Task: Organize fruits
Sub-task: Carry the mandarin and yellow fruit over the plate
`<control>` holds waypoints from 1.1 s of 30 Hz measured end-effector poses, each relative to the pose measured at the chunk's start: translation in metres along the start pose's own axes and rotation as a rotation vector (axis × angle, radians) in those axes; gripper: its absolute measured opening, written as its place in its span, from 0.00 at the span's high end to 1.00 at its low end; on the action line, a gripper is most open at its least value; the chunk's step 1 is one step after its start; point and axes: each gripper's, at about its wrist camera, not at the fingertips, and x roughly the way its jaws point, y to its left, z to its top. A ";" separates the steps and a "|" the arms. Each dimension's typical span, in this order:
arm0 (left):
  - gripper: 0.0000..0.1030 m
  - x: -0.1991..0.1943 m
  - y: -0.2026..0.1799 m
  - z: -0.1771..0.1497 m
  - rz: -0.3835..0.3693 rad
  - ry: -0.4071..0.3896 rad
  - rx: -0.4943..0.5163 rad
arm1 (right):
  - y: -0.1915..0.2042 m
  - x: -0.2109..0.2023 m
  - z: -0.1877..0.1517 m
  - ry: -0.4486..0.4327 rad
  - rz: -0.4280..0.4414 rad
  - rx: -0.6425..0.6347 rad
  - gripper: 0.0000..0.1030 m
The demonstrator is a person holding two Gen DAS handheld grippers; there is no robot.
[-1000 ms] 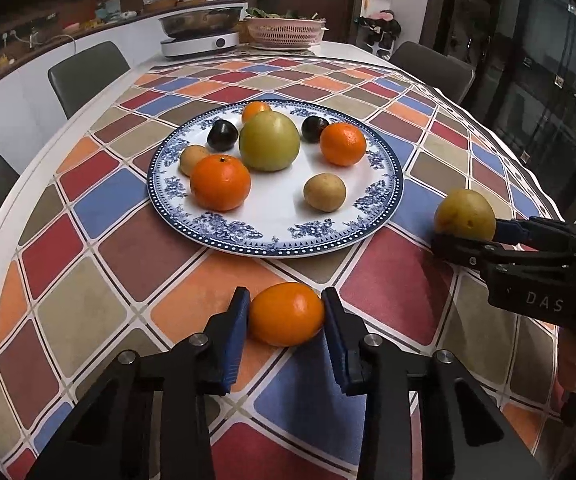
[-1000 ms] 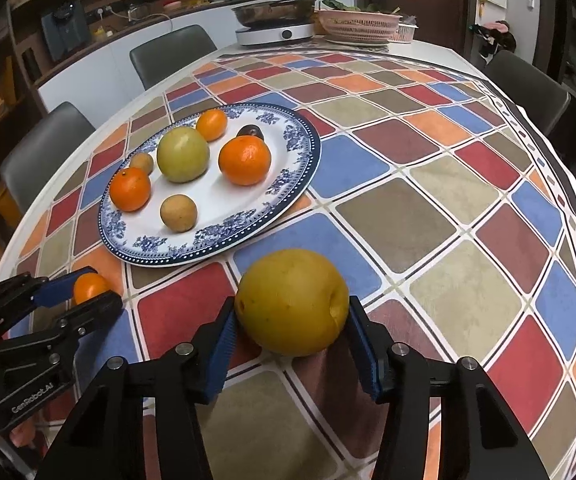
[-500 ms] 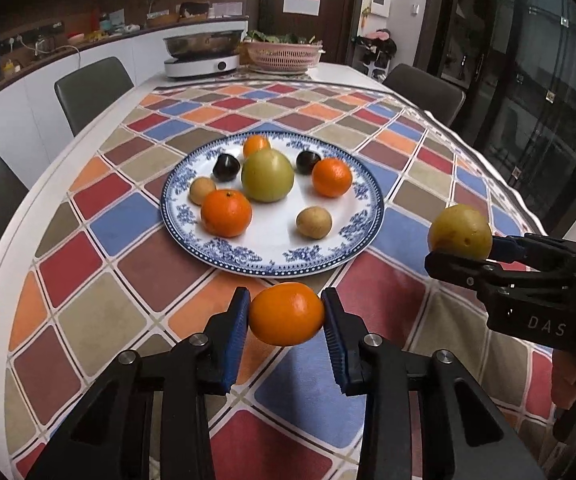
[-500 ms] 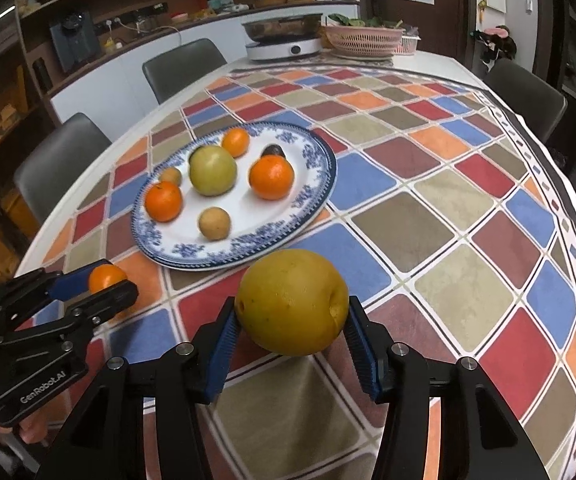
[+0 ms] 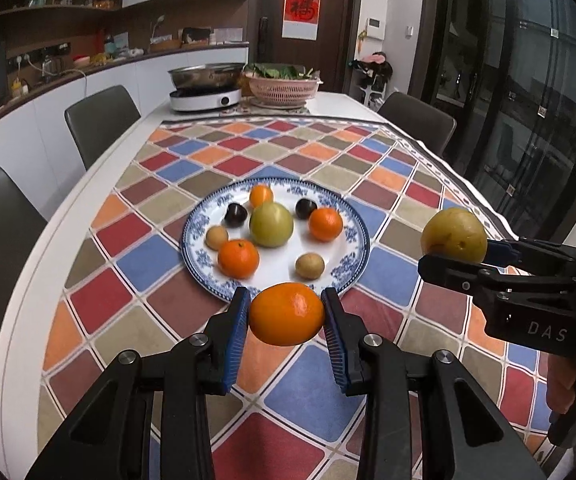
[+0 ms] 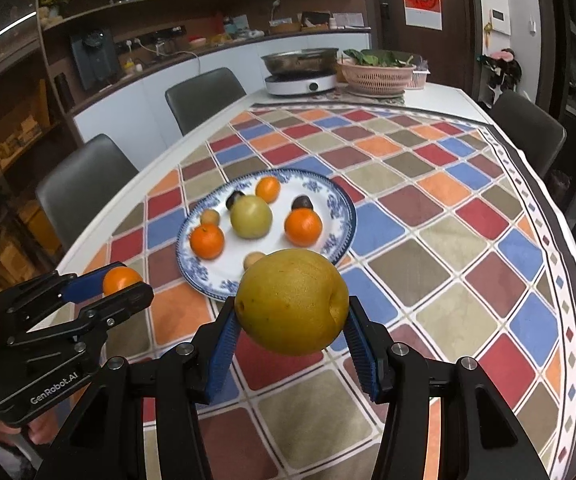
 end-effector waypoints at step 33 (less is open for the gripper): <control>0.65 0.046 0.043 0.077 -0.018 -0.033 0.088 | 0.009 0.054 0.090 -0.008 0.016 -0.034 0.49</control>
